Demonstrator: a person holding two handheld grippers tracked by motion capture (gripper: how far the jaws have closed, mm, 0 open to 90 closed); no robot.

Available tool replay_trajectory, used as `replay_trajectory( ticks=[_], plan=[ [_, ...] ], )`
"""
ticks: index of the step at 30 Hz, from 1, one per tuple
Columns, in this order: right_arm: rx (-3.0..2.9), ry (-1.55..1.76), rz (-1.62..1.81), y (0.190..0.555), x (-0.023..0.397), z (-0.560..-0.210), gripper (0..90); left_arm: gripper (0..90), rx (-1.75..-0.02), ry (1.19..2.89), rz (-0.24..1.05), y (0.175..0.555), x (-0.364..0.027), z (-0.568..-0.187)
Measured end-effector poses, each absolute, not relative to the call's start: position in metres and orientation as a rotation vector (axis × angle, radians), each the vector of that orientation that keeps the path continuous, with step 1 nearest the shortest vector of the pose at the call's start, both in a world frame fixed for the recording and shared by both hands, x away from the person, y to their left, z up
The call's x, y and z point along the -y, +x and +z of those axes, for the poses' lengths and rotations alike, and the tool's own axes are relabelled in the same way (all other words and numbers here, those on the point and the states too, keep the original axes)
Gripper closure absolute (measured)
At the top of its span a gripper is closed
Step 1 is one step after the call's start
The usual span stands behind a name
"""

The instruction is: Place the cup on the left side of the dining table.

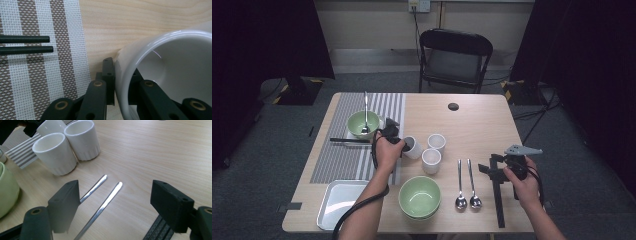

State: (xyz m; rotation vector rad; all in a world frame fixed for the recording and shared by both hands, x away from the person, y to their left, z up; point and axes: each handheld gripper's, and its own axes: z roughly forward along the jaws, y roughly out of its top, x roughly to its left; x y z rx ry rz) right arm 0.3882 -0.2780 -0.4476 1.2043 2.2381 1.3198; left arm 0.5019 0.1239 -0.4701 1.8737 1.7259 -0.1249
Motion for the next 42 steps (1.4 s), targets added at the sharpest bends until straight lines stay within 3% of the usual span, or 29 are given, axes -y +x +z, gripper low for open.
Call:
replay_trajectory(
  ticks=[42],
  plan=[
    [-2.241, 1.201, 1.305, 0.388, 0.275, -0.447, 22.9, 82.7, -1.679, 1.821, -0.135, 0.478, -0.167, -0.426]
  ],
)
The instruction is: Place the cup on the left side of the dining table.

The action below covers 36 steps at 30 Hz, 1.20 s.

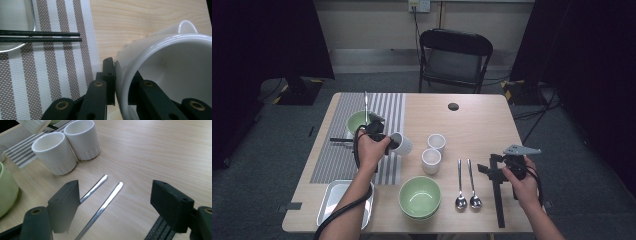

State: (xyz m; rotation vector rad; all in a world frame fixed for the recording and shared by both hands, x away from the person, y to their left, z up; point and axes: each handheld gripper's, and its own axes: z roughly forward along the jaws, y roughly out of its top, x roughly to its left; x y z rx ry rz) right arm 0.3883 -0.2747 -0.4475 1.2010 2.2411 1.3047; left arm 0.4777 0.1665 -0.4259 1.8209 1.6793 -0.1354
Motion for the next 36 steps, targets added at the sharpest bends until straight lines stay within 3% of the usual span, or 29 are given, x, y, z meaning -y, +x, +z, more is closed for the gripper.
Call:
replay_trajectory(
  ticks=[36],
  plan=[
    [-2.236, 1.204, 1.307, 0.388, 0.275, -0.447, 22.9, 82.9, -1.729, 1.79, -0.115, 0.463, -0.211, -0.425]
  ],
)
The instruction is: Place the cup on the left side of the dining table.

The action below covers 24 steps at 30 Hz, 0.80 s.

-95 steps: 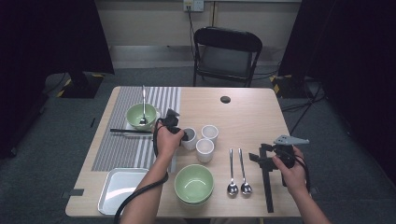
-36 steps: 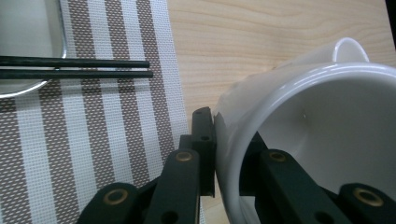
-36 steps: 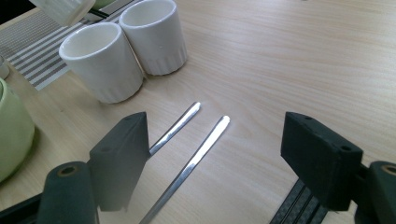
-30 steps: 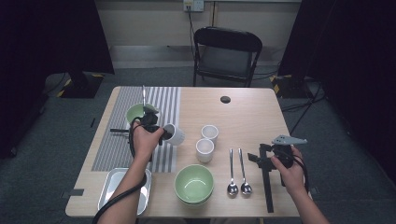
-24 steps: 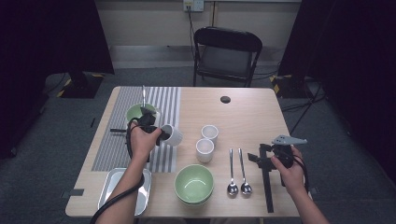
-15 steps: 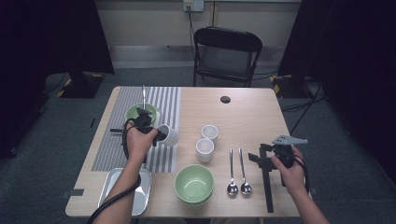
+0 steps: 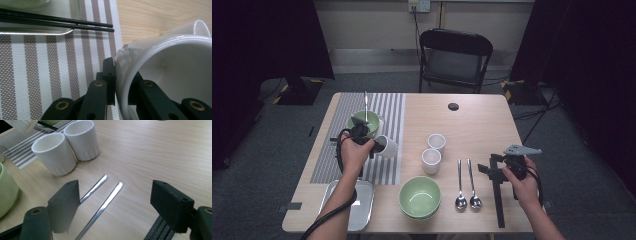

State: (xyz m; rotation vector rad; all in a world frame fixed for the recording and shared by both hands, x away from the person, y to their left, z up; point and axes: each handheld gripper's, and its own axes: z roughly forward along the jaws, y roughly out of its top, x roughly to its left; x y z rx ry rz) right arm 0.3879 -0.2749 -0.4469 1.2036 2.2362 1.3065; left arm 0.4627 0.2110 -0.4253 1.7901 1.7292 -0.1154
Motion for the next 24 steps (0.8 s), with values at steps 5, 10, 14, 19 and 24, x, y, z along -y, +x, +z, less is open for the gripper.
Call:
replay_trajectory(
  ticks=[5, 10, 14, 19, 24],
  plan=[
    [-2.239, 1.2, 1.305, 0.388, 0.274, -0.447, 22.9, 82.9, -1.75, 1.773, -0.103, 0.461, -0.216, -0.425],
    [-2.238, 1.201, 1.306, 0.388, 0.274, -0.447, 22.8, 82.9, -1.754, 1.78, -0.103, 0.46, -0.222, -0.426],
    [-2.238, 1.203, 1.305, 0.388, 0.274, -0.447, 22.8, 82.9, -1.76, 1.778, -0.099, 0.459, -0.225, -0.427],
    [-2.238, 1.204, 1.305, 0.388, 0.275, -0.447, 22.9, 83.0, -1.782, 1.768, -0.086, 0.458, -0.231, -0.429],
    [-2.239, 1.205, 1.304, 0.388, 0.275, -0.448, 22.8, 83.0, -1.802, 1.76, -0.081, 0.457, -0.237, -0.432]
  ],
)
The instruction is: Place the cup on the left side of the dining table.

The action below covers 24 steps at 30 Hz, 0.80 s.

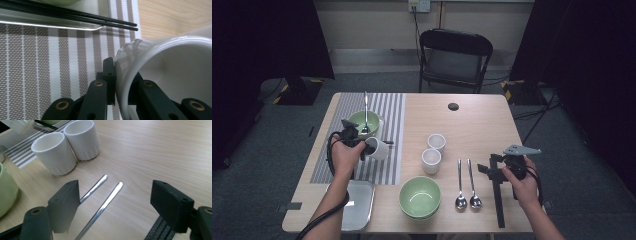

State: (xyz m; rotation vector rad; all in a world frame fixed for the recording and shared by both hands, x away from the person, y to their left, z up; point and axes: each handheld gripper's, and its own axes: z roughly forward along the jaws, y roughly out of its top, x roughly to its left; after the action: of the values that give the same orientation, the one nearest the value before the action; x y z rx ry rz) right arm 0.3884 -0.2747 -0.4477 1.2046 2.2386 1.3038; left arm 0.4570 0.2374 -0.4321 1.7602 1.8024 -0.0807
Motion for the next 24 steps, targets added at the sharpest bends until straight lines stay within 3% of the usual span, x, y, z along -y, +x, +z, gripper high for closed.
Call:
replay_trajectory(
  ticks=[24],
  plan=[
    [-2.245, 1.201, 1.302, 0.389, 0.274, -0.448, 22.8, 83.1, -1.884, 1.764, -0.048, 0.455, -0.258, -0.452]
  ],
)
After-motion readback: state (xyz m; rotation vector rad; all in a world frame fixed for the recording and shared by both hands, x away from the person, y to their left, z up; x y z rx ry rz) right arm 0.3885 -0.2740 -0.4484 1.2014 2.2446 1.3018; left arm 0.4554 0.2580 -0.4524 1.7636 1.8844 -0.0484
